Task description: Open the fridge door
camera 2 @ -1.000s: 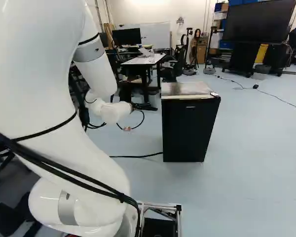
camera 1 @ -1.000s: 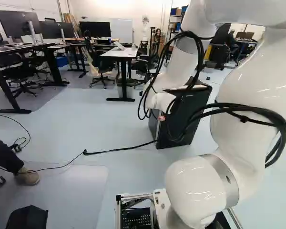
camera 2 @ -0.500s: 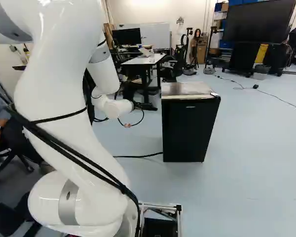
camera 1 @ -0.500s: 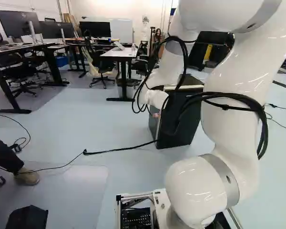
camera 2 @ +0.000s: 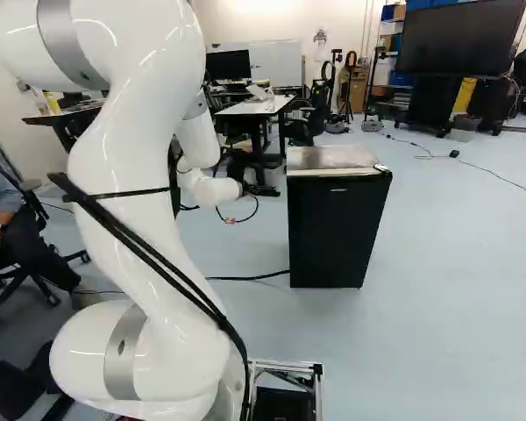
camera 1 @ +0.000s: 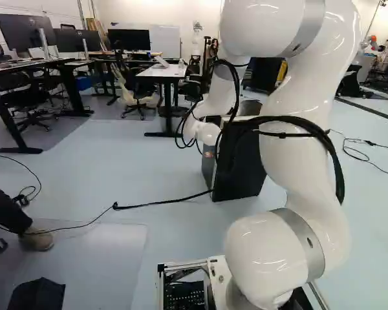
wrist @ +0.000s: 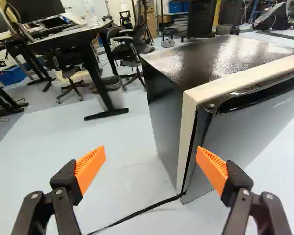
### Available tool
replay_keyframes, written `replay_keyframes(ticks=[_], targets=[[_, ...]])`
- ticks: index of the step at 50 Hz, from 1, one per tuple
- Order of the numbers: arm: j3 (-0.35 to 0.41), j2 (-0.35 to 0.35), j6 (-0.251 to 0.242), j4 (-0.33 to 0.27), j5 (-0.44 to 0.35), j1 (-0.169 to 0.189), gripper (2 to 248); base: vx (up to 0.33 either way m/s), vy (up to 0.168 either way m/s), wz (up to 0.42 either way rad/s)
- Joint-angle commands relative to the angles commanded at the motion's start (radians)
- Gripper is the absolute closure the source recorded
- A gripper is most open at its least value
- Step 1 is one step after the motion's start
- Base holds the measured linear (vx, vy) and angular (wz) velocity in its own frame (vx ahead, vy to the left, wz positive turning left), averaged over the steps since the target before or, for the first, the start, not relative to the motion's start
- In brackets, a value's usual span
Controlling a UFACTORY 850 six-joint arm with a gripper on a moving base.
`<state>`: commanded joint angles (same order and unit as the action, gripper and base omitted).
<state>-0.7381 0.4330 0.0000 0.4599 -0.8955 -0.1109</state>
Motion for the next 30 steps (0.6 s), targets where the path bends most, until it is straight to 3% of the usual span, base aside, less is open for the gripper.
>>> replay_keyframes(ticks=[30], targets=[[-0.036,0.052,0.0,0.164,-0.07,0.001,3,0.0,0.0,0.0]])
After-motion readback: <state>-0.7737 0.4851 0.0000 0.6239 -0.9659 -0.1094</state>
